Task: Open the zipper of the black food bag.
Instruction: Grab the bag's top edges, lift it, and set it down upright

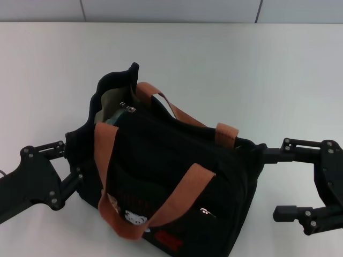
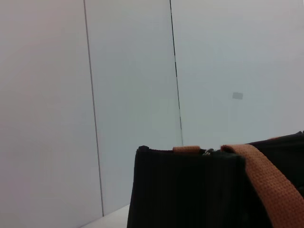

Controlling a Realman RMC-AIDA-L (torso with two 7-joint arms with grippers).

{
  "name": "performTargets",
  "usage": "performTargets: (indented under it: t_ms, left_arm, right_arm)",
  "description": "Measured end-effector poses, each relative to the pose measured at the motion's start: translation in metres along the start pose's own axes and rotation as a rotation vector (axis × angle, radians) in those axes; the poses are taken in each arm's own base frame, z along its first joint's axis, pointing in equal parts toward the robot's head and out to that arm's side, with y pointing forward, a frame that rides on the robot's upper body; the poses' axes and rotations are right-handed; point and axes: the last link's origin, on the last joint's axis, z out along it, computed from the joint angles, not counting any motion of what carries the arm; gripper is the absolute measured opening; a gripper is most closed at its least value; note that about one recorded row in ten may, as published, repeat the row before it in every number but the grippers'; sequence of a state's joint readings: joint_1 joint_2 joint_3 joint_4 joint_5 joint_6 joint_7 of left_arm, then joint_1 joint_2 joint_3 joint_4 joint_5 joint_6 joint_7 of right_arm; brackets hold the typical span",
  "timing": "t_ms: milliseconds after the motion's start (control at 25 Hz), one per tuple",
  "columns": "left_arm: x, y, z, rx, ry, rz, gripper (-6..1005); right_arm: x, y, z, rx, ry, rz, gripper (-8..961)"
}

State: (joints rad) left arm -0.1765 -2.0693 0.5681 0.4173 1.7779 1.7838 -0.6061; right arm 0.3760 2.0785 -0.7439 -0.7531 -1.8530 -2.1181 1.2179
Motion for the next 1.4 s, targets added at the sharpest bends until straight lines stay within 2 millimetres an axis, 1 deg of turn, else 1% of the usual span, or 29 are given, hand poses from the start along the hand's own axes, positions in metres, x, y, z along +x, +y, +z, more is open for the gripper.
performTargets:
  t_ms: [80,520,600,840,1040,1080,1120,1160,1200,1240,1280,1320,1360,1400]
  left_arm:
    - [0.0,0.0,0.0,0.0,0.0,0.0,290]
    - [0.007,-0.004,0.002,0.021,0.044,0.055,231]
    - [0.009,-0.007,0.004,0.033,0.055,0.063,161]
    - [0.014,-0.015,0.01,0.056,0.084,0.112,110]
    - [0.026,-0.029,0.022,0.054,0.125,0.212,99]
    - [0.031,-0.035,0.026,0.053,0.137,0.256,99]
    - [0.041,-0.042,0.03,0.049,0.161,0.327,99]
    - [0.041,-0.042,0.03,0.049,0.161,0.327,99]
    - [0.051,-0.048,0.033,0.044,0.192,0.404,99]
    - [0.051,-0.048,0.033,0.044,0.192,0.404,99]
    - [0.058,-0.05,0.034,0.041,0.215,0.45,99]
    - [0.069,-0.055,0.035,0.029,0.242,0.516,99]
    - [0.069,-0.055,0.035,0.029,0.242,0.516,99]
    - [0.073,-0.057,0.036,0.025,0.249,0.539,100]
  right_arm:
    - [0.0,0.0,0.0,0.0,0.0,0.0,825]
    - [-0.001,0.0,0.0,-0.005,-0.001,-0.002,825]
    - [-0.001,0.0,0.0,-0.006,-0.001,-0.002,825]
    - [-0.001,0.001,0.0,-0.008,-0.003,-0.001,825]
    - [-0.002,0.0,0.0,-0.004,-0.007,-0.009,824]
    - [-0.003,0.0,-0.001,-0.002,-0.009,-0.011,824]
    - [-0.003,0.0,-0.001,0.001,-0.009,-0.014,824]
    - [-0.003,0.0,-0.001,0.001,-0.009,-0.014,824]
    - [-0.004,-0.001,-0.002,0.002,-0.008,-0.015,824]
    - [-0.004,-0.001,-0.002,0.003,-0.009,-0.015,824]
    - [-0.004,-0.001,-0.003,0.006,-0.01,-0.015,824]
    - [-0.004,-0.001,-0.004,0.014,-0.012,-0.015,824]
    - [-0.004,-0.001,-0.004,0.014,-0.012,-0.015,824]
    - [-0.005,-0.001,-0.005,0.018,-0.014,-0.015,824]
